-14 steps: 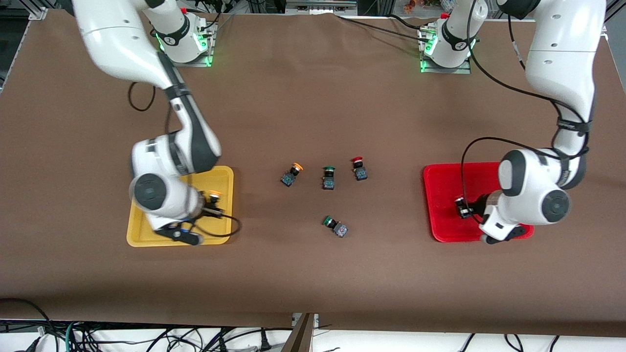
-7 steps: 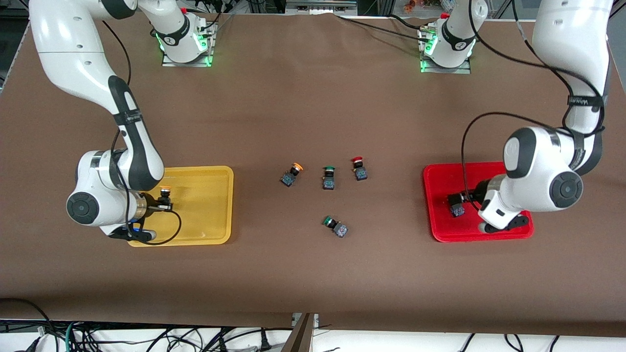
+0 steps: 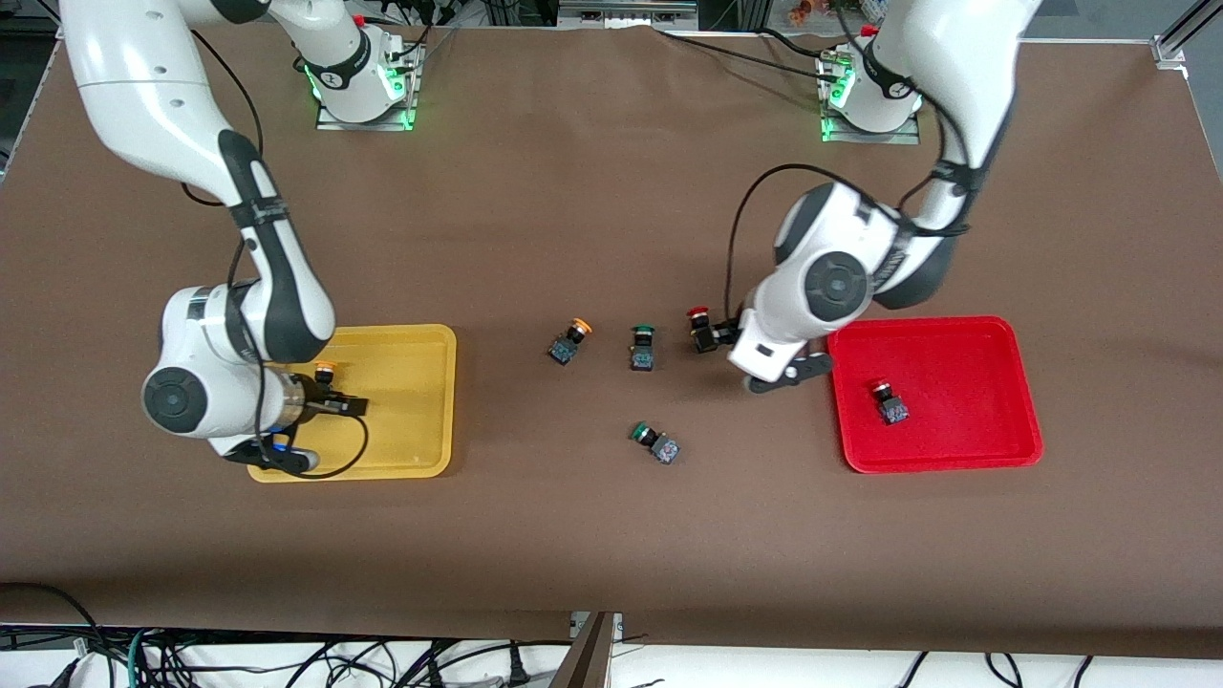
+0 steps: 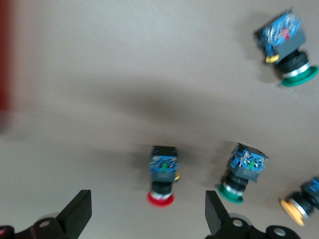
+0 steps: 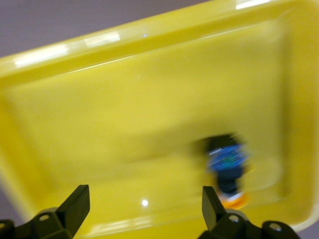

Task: Place red and yellow buttons in trays
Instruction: 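Return both grippers to the buttons and grasp another yellow and red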

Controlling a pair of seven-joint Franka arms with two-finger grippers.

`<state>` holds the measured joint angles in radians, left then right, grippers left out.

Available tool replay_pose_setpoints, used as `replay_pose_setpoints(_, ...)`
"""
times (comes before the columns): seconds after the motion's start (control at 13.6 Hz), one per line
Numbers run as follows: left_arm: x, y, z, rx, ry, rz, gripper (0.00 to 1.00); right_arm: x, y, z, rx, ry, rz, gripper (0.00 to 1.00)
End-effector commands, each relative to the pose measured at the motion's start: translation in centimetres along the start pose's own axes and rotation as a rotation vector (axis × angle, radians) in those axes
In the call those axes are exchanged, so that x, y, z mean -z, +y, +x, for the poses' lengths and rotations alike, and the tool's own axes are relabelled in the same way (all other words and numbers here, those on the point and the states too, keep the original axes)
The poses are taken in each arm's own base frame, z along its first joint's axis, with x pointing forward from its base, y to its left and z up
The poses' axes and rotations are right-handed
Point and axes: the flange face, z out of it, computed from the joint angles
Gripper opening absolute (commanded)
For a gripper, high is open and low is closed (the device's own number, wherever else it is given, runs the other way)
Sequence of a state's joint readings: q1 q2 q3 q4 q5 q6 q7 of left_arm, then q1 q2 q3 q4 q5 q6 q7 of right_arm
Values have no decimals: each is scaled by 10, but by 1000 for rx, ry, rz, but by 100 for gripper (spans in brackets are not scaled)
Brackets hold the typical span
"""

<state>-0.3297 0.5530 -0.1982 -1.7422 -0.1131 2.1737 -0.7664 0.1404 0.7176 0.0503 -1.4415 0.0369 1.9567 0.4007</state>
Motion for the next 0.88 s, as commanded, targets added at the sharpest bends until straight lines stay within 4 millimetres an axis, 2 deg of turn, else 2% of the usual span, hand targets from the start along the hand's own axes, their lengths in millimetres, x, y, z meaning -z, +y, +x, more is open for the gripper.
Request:
replay_pose_setpoints(0.0,-68,-8,-14,13,61,47,100,-12,-95,-47,-147,-13,19,100)
replay_pose_setpoints(0.15,-86,0,-18,50,93,55,100,-31,-153,-72,-239,28,79,100)
replay_pose_setpoints(0.29,-87,2,-20,52,95,59,100,-58,-200,-100,-317,47,100,100)
replay_pose_setpoints(0.37,-87,2,-20,54,95,58,85,-65,-216,-112,-337,54,106,100)
replay_pose_setpoints(0.44,-88,2,-21,65,92,59,46,-71,-227,-122,-345,54,106,100)
replay_pose_setpoints(0.52,-87,3,-22,81,89,63,27,-76,-234,-129,-352,51,101,100)
replay_pose_setpoints(0.59,-88,4,-24,103,89,64,22,-83,-242,-137,-352,47,94,100)
replay_pose_setpoints(0.66,-89,6,-27,118,88,67,11,-91,-248,-144,-361,42,87,100)
replay_pose_setpoints(0.81,-74,0,-18,136,89,73,0,-97,-255,-150,-368,43,88,100)
